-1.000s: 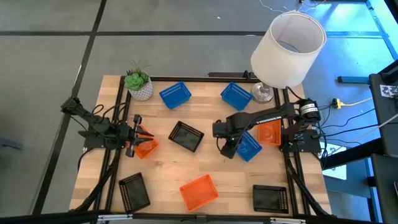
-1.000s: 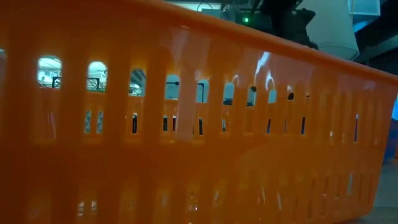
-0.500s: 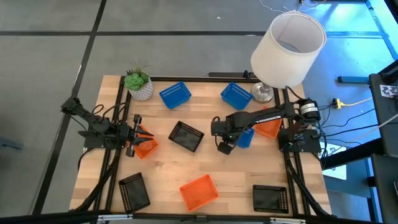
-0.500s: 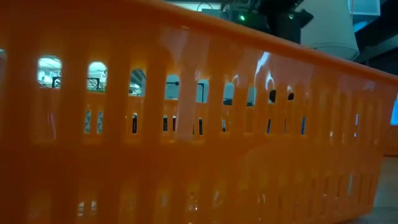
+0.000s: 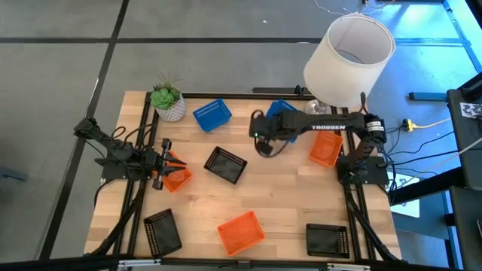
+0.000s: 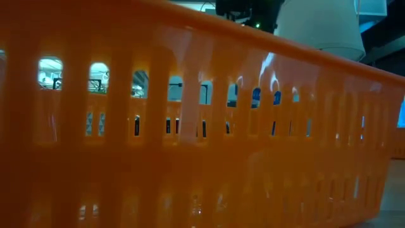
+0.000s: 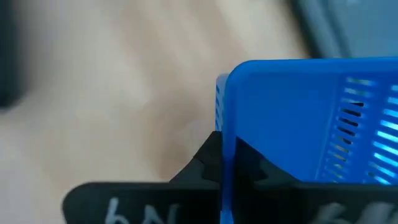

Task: Stack baskets by color
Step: Stack the bottom blue bin on the right blue bin, then stack the left blue bin on the blue bin

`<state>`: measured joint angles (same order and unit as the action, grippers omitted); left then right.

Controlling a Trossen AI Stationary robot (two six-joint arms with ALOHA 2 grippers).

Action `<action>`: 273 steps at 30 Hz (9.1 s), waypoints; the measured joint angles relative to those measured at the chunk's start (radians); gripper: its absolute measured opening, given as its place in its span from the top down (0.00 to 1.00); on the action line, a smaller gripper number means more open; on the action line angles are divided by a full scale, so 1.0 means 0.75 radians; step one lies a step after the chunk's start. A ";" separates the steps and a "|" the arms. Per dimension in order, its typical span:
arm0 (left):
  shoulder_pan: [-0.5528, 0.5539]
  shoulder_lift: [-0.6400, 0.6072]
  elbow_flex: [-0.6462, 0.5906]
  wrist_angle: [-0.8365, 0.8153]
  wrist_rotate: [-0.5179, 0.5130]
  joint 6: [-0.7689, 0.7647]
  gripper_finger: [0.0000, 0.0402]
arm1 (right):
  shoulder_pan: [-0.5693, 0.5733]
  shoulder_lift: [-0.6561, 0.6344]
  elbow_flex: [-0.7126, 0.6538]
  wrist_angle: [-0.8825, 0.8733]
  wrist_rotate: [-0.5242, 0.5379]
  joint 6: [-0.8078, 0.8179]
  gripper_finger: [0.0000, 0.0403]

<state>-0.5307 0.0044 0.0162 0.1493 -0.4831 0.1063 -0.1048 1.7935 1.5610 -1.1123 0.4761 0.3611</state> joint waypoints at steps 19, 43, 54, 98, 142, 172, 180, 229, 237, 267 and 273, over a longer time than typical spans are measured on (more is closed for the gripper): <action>0.000 0.000 0.000 -0.001 0.002 0.001 0.86 | -0.296 0.000 -0.284 0.318 0.106 -0.109 1.00; 0.000 0.000 0.001 -0.004 0.003 -0.001 0.86 | -0.356 0.000 -0.419 0.382 -0.129 -0.104 1.00; 0.000 0.000 0.001 -0.004 0.003 -0.028 0.86 | -0.307 0.000 -0.427 0.360 -0.357 -0.084 0.99; 0.032 0.462 0.682 -0.913 -0.503 -0.700 0.86 | -0.227 0.004 -0.156 0.939 -0.683 -0.972 0.71; 0.598 1.027 1.062 -1.223 0.088 -0.698 0.86 | -0.237 0.020 -0.157 0.788 -0.867 -0.860 0.71; 1.069 1.442 1.062 -1.038 0.321 -0.347 0.86 | -0.244 0.029 -0.157 0.949 -0.576 -1.119 0.71; 1.129 1.441 1.062 -1.038 0.323 -0.335 0.86 | -0.385 0.097 -0.117 1.110 -0.728 -1.148 0.71; 1.180 1.343 1.061 -1.049 0.318 -0.268 0.86 | -0.401 0.768 0.638 0.563 -0.831 -1.642 0.71; 1.180 1.343 1.061 -1.048 0.317 -0.268 0.86 | -0.419 0.795 0.637 0.603 -0.801 -1.640 0.71; 1.181 1.343 1.061 -1.046 0.317 -0.268 0.86 | -0.359 0.848 0.853 0.272 -0.629 -1.440 0.99; 1.181 1.343 1.061 -1.047 0.317 -0.267 0.86 | -0.324 0.847 0.990 0.020 -0.613 -1.157 1.00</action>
<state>0.3547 1.0115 0.8120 -0.6357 -0.2451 -0.0937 -0.3481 2.4287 2.3036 -1.0975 0.0161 -0.5065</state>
